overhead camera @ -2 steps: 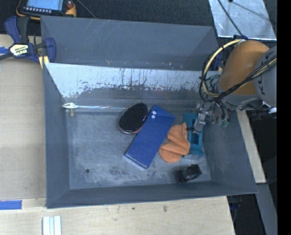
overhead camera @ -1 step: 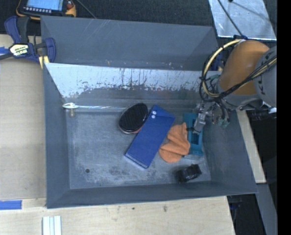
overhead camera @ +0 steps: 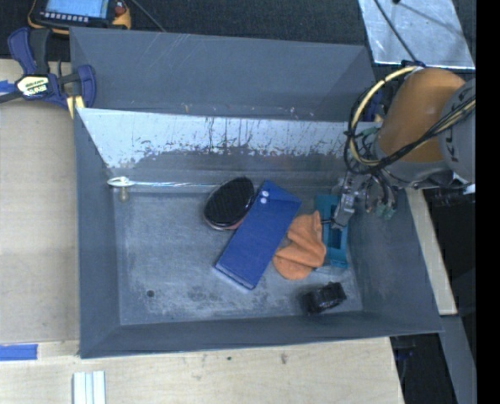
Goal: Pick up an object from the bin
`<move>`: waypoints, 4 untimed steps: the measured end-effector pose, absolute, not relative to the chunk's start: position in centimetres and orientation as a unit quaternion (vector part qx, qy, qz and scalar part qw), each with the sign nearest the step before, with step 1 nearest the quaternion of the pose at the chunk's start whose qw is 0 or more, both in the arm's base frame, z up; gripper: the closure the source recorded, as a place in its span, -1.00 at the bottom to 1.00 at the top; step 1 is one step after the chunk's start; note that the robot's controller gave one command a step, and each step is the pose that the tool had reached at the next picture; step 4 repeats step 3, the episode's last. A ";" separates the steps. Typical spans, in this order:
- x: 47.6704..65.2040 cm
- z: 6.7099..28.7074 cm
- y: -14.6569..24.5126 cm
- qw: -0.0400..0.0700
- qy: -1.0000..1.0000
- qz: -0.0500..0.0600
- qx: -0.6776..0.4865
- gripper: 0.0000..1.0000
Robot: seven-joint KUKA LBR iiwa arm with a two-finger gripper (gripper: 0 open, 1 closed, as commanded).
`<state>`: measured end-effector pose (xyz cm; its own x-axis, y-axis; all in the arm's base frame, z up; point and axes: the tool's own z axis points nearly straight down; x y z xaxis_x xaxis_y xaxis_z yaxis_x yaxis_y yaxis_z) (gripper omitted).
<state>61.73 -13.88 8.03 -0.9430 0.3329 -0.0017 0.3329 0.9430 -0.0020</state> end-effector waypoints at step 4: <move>61.5 12.8 -13.9 -0.004 0.986 0.000 0.168 1.00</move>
Offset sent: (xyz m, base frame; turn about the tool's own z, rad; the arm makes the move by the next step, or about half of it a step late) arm 0.0001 -0.0001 0.0629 0.0000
